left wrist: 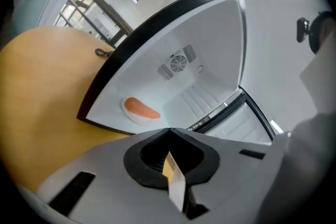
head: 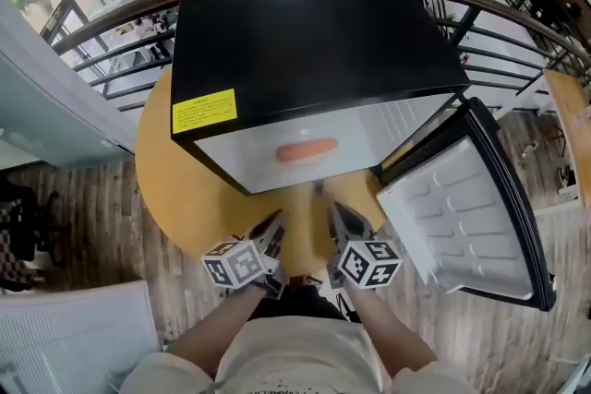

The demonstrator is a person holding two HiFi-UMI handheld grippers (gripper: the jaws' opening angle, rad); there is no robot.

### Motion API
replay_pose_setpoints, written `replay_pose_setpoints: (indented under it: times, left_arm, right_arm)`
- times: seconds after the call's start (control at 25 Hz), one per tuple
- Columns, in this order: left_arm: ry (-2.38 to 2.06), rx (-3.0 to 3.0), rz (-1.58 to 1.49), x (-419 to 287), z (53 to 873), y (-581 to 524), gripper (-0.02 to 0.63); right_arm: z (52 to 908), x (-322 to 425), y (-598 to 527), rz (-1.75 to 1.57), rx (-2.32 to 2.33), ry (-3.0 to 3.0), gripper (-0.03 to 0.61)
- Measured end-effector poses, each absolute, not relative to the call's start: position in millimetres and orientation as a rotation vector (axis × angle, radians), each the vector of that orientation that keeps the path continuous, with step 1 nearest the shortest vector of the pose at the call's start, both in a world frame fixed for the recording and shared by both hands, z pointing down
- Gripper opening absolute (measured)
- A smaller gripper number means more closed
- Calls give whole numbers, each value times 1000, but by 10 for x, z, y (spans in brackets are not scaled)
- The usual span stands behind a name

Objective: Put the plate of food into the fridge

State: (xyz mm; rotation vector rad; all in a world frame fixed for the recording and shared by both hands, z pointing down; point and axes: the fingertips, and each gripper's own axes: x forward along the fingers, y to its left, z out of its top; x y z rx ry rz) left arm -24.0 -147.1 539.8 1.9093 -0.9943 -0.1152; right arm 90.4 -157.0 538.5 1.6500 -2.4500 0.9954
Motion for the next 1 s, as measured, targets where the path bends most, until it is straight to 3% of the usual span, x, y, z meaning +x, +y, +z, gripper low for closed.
replay_pose_setpoints:
  times: [0.52, 1.0]
  left_arm:
    - [-1101, 2221, 214, -324, 5012, -741, 23]
    - [-1140, 2252, 306, -265, 5048, -628, 23]
  right_arm:
    - [5120, 663, -860, 850, 1562, -2374, 28]
    - [5091, 485, -631, 841, 1541, -2380, 26]
